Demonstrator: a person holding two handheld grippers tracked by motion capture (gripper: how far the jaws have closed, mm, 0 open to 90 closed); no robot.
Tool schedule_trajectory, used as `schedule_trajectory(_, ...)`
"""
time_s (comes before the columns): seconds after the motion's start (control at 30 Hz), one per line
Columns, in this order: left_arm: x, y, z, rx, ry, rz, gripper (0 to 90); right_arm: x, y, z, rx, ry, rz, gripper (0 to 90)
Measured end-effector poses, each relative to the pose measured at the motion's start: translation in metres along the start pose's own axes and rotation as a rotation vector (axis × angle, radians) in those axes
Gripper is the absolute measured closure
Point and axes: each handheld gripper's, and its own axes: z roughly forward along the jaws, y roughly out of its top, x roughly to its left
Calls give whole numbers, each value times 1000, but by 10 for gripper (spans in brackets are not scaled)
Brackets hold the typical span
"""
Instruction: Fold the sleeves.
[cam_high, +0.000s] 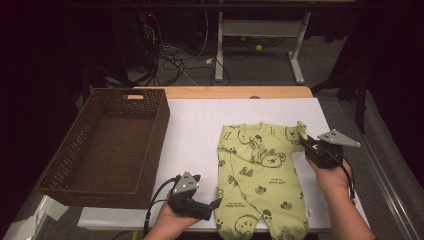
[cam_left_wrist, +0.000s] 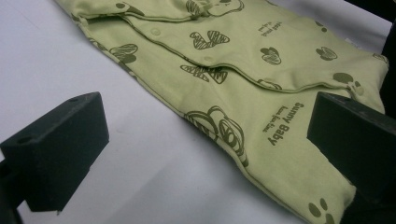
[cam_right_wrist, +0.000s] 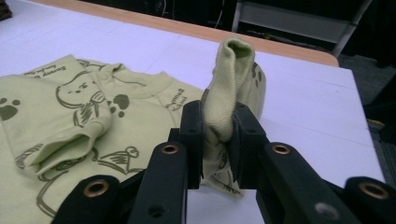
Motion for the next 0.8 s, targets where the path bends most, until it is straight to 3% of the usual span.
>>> schedule_trajectory(0.43, -2, 0, -1, -3, -15, -2, 0, 24, 8, 18, 13, 42, -39, 783)
schedule_trajectory(0.8, -3, 0, 0, 2, -26, -1, 0, 55, 17, 37, 25, 89, -74, 782)
